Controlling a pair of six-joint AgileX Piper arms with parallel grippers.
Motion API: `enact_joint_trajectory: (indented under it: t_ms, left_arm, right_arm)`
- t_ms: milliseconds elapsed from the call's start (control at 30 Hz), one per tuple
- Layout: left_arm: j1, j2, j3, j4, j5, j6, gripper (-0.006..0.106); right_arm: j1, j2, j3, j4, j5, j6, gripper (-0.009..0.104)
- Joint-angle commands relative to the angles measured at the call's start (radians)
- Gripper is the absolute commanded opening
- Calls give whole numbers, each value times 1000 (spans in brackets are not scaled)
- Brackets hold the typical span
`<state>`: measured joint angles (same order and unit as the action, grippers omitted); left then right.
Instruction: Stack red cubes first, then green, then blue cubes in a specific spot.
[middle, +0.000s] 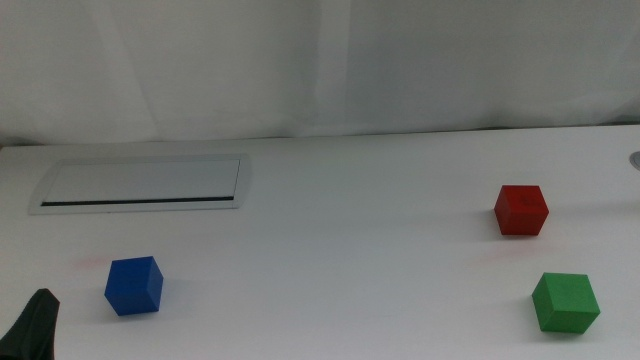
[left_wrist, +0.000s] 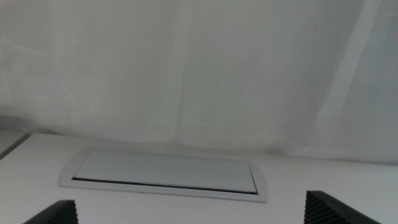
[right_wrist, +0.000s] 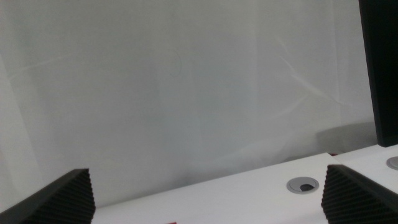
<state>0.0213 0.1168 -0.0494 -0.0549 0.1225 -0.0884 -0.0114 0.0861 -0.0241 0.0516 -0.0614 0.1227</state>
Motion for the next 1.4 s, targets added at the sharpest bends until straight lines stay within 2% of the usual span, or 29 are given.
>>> enact_joint_trajectory:
  t_ms: [0,200,500,600,700,800,900,1000,1167,1367]
  left_arm:
    - [1,-5,4,-12,-13,-11,91]
    - [1,-5,4,-5,-13,-10,90]
    - [1,-5,4,-5,-13,-10,90]
    - [1,-5,4,-5,-13,-7,90]
    - [1,-5,4,-5,-13,-7,90]
    - [1,-5,4,-5,-13,-7,90]
    - [1,-5,4,-5,-13,-7,90]
    - [1,-5,4,-5,-13,-7,90]
    - [1,-5,4,-5,-13,-7,90]
    - [1,-5,4,-5,-13,-7,90]
  right_arm:
    - [2,-4,6,-2,-20,10,103]
    - [2,-4,-38,16,11,30,102]
    - [2,126,-421,11,502,-113,99]
    - [2,222,-534,13,605,-160,99]
    - [2,327,-640,48,685,-211,99]
    - [15,434,-723,75,734,-234,99]
    - [45,551,-791,75,757,-231,99]
    - [83,659,-848,63,782,-208,99]
    - [141,852,-932,2,844,-153,99]
    - [153,1051,-1028,14,867,-123,99]
